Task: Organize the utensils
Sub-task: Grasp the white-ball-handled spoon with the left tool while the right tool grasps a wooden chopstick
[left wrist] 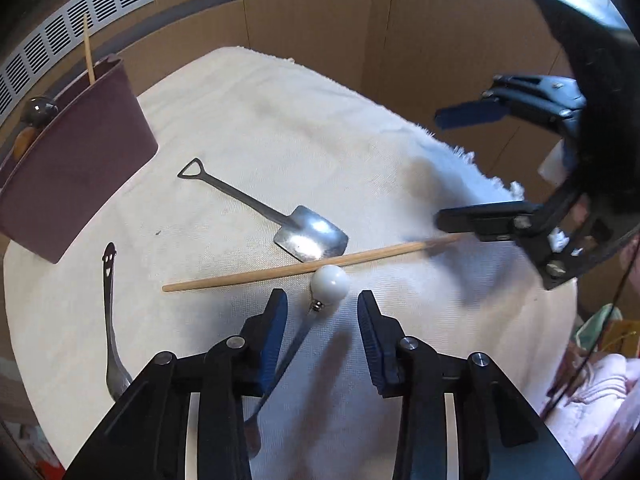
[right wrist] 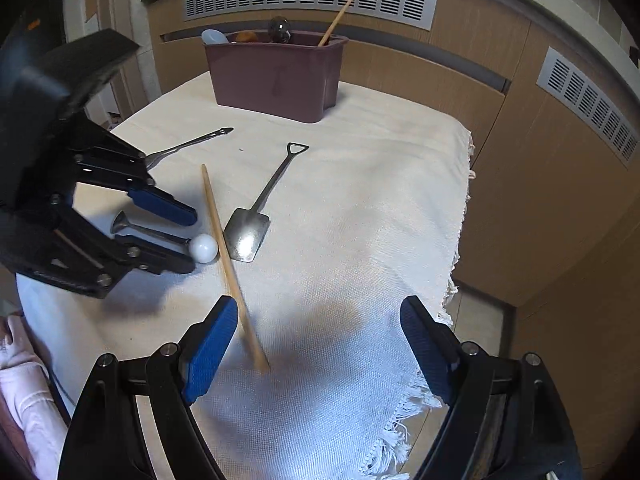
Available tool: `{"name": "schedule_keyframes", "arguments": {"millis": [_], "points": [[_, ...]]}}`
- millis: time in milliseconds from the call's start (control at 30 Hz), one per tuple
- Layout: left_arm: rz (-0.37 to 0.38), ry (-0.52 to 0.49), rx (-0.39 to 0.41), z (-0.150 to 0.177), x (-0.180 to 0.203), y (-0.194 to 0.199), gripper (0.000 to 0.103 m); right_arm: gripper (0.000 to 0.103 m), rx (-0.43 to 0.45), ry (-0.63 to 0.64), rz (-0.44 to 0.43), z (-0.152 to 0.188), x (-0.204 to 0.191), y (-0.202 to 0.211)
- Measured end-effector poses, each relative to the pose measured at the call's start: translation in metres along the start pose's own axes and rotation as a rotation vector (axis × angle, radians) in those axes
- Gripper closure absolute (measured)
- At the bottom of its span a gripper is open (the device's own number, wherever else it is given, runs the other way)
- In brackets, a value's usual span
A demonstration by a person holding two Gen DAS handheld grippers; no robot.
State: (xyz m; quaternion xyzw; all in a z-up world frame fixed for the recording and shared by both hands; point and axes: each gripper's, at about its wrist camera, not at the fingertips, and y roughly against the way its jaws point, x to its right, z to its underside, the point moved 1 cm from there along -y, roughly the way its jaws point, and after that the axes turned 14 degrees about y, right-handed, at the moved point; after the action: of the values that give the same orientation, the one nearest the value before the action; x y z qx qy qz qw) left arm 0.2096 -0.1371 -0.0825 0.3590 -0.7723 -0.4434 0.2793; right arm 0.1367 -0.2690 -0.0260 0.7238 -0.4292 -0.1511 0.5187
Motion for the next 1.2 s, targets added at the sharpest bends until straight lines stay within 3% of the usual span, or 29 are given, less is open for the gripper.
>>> {"name": "schedule_keyframes", "arguments": {"millis": [133, 200, 267, 367, 500, 567, 633, 733, 900, 1000, 1067, 1100, 1200], "points": [[-0.003, 0.039, -0.013, -0.003, 0.001, -0.011, 0.066, 0.022, 0.014, -0.002, 0.031, -0.006, 0.002, -0.005], [-0.001, 0.047, 0.012, -0.002, 0.002, -0.01, 0.08, 0.022, 0.023, -0.012, 0.027, -0.011, 0.003, -0.005], [0.01, 0.088, 0.032, -0.003, -0.005, -0.004, 0.08, 0.022, 0.04, -0.018, 0.025, -0.018, 0.002, -0.004], [0.027, 0.228, 0.113, -0.004, -0.044, 0.024, 0.08, 0.022, 0.066, -0.022, -0.002, -0.03, -0.002, -0.007], [-0.033, 0.418, 0.229, 0.006, -0.1, 0.063, 0.081, 0.022, 0.056, -0.004, -0.091, -0.053, -0.017, -0.026], [-0.068, 0.494, 0.287, 0.014, -0.123, 0.08, 0.08, 0.029, 0.048, 0.025, -0.141, -0.066, -0.03, -0.038], [-0.081, 0.538, 0.327, 0.021, -0.137, 0.091, 0.081, 0.051, 0.027, 0.057, -0.183, -0.076, -0.044, -0.048], [-0.081, 0.596, 0.379, 0.027, -0.152, 0.102, 0.081, 0.057, -0.004, 0.1, -0.252, -0.092, -0.062, -0.064], [-0.054, 0.637, 0.412, 0.039, -0.162, 0.109, 0.08, 0.074, -0.08, 0.122, -0.243, -0.101, -0.071, -0.09], [-0.044, 0.632, 0.416, 0.04, -0.157, 0.107, 0.08, 0.076, -0.082, 0.138, -0.224, -0.101, -0.073, -0.092], [-0.041, 0.625, 0.418, 0.042, -0.157, 0.109, 0.08, 0.085, -0.088, 0.153, -0.205, -0.1, -0.078, -0.09], [-0.04, 0.623, 0.42, 0.042, -0.155, 0.109, 0.08, 0.096, -0.091, 0.158, -0.204, -0.099, -0.079, -0.09], [-0.03, 0.622, 0.422, 0.043, -0.153, 0.111, 0.08, 0.098, -0.096, 0.156, -0.172, -0.098, -0.08, -0.083]]}}
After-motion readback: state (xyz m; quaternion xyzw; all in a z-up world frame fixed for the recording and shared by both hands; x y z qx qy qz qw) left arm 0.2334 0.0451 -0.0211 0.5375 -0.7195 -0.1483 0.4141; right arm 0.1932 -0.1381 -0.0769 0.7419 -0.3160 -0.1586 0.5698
